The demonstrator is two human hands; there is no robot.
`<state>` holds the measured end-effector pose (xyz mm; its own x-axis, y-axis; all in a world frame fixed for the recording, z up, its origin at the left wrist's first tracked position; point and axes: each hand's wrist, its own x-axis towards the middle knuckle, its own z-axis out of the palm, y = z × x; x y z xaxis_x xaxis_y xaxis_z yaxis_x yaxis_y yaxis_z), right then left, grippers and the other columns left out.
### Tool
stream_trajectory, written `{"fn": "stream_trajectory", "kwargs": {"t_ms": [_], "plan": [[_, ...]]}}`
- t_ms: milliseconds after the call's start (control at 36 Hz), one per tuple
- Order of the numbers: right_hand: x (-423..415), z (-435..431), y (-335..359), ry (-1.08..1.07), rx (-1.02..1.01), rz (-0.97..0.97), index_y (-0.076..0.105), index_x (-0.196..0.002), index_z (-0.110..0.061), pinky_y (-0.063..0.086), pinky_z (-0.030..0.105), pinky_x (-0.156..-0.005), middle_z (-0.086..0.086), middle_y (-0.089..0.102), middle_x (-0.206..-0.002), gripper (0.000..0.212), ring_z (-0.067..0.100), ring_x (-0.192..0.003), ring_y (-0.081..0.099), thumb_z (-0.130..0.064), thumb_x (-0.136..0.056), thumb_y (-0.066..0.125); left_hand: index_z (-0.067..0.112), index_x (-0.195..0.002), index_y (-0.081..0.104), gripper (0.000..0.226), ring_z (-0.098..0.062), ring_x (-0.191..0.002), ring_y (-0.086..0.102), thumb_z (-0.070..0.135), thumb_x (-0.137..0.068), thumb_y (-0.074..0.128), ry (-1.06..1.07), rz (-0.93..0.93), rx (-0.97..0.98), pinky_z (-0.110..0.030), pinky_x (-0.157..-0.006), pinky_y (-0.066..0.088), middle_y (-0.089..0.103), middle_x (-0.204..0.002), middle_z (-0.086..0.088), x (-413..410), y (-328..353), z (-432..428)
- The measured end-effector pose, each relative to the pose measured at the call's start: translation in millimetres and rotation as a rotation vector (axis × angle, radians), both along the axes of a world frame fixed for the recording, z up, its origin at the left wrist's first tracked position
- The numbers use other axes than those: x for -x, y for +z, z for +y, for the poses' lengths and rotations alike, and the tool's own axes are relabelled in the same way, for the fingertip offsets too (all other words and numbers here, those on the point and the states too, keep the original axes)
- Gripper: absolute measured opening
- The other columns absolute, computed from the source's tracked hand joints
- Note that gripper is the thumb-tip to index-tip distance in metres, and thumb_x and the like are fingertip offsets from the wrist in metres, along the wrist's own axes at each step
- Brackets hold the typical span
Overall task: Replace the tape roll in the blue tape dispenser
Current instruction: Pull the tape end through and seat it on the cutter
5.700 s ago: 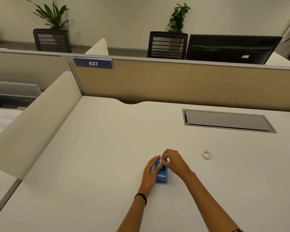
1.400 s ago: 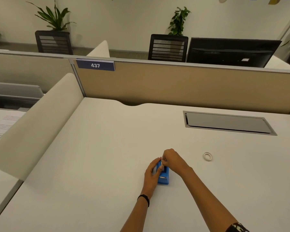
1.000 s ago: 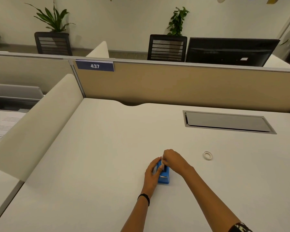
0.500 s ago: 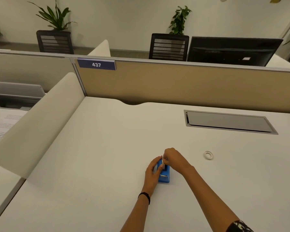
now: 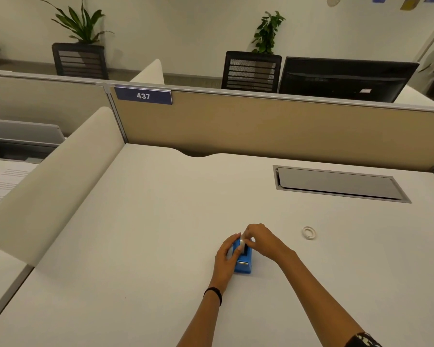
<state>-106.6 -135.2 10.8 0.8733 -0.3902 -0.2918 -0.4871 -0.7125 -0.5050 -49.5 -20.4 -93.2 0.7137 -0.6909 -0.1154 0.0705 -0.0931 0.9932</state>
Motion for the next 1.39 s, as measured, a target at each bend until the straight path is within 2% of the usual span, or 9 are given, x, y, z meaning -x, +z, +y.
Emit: {"fn": "stream_trajectory", "kwargs": {"t_ms": [167, 306, 389, 500, 694, 889, 1028, 1139, 1389], "plan": [[-7, 2, 2, 0.043, 0.053, 0.078, 0.064, -0.091, 0.015, 0.048, 0.048, -0.081, 0.034, 0.062, -0.101, 0.023, 0.046, -0.098, 0.058, -0.003, -0.087, 0.050, 0.038, -0.117, 0.053, 0.028, 0.003, -0.112, 0.053, 0.026, -0.091, 0.055, 0.000, 0.018, -0.008, -0.003, -0.085, 0.044, 0.055, -0.126, 0.012, 0, -1, 1], [-11, 2, 4, 0.062, 0.076, 0.136, 0.063, -0.088, 0.016, 0.040, 0.043, -0.067, 0.035, 0.062, -0.103, 0.022, 0.044, -0.099, 0.059, 0.000, -0.086, 0.048, 0.043, -0.113, 0.053, 0.028, 0.006, -0.110, 0.054, 0.027, -0.091, 0.056, 0.007, 0.021, -0.009, -0.003, -0.081, 0.044, 0.056, -0.121, 0.018, 0, 1, 1], [-9, 1, 3, 0.060, 0.063, 0.115, 0.063, -0.088, 0.016, 0.047, 0.047, -0.079, 0.035, 0.061, -0.103, 0.023, 0.045, -0.099, 0.058, -0.002, -0.087, 0.048, 0.039, -0.116, 0.053, 0.028, 0.004, -0.110, 0.054, 0.026, -0.091, 0.056, 0.005, 0.028, -0.007, -0.003, -0.082, 0.045, 0.056, -0.122, 0.015, 0, 1, 1], [-5, -1, 4, 0.062, 0.049, 0.073, 0.065, -0.090, 0.014, 0.046, 0.046, -0.083, 0.034, 0.062, -0.100, 0.024, 0.044, -0.096, 0.058, -0.005, -0.089, 0.051, 0.035, -0.119, 0.053, 0.029, 0.002, -0.113, 0.053, 0.025, -0.092, 0.055, -0.002, 0.028, -0.010, -0.003, -0.085, 0.044, 0.055, -0.126, 0.012, 0, 2, 1], [-3, -4, 5, 0.092, 0.030, 0.026, 0.071, -0.096, 0.000, 0.048, 0.036, -0.084, 0.016, 0.064, -0.103, 0.020, 0.026, -0.095, 0.059, -0.011, -0.091, 0.054, 0.032, -0.121, 0.053, 0.030, -0.005, -0.116, 0.052, 0.024, -0.092, 0.055, -0.003, 0.027, -0.010, -0.007, -0.089, 0.044, 0.055, -0.129, 0.008, 0, 2, 1], [-7, -4, 0, 0.078, 0.054, 0.075, 0.067, -0.087, 0.008, 0.047, 0.042, -0.074, 0.028, 0.064, -0.096, 0.020, 0.040, -0.091, 0.060, -0.006, -0.088, 0.054, 0.034, -0.119, 0.052, 0.029, -0.004, -0.114, 0.053, 0.025, -0.092, 0.055, -0.002, 0.033, -0.015, -0.004, -0.085, 0.045, 0.055, -0.127, 0.009, 0, 1, 1], [-12, -5, -2, 0.079, 0.066, 0.128, 0.063, -0.087, 0.015, 0.032, 0.029, -0.064, 0.034, 0.062, -0.102, 0.021, 0.045, -0.096, 0.059, -0.002, -0.086, 0.051, 0.024, -0.126, 0.053, 0.034, -0.006, -0.116, 0.052, 0.023, -0.092, 0.055, 0.003, 0.035, -0.024, -0.005, -0.088, 0.044, 0.054, -0.131, 0.005, 0, 1, 1], [-13, -6, 1, 0.084, 0.047, 0.123, 0.064, -0.091, 0.016, 0.047, 0.045, -0.077, 0.035, 0.062, -0.102, 0.021, 0.045, -0.098, 0.059, -0.001, -0.086, 0.052, 0.022, -0.127, 0.052, 0.036, -0.007, -0.117, 0.052, 0.023, -0.092, 0.055, 0.008, 0.038, -0.021, -0.007, -0.088, 0.045, 0.054, -0.132, 0.004, 0, 0, 0], [-14, -7, 2, 0.065, 0.042, 0.096, 0.064, -0.089, 0.016, 0.050, 0.048, -0.080, 0.035, 0.063, -0.098, 0.022, 0.047, -0.096, 0.059, -0.003, -0.085, 0.055, 0.031, -0.122, 0.052, 0.030, -0.006, -0.116, 0.052, 0.024, -0.092, 0.054, 0.004, 0.043, -0.019, -0.008, -0.091, 0.042, 0.054, -0.131, 0.006, 1, 2, 1]]}}
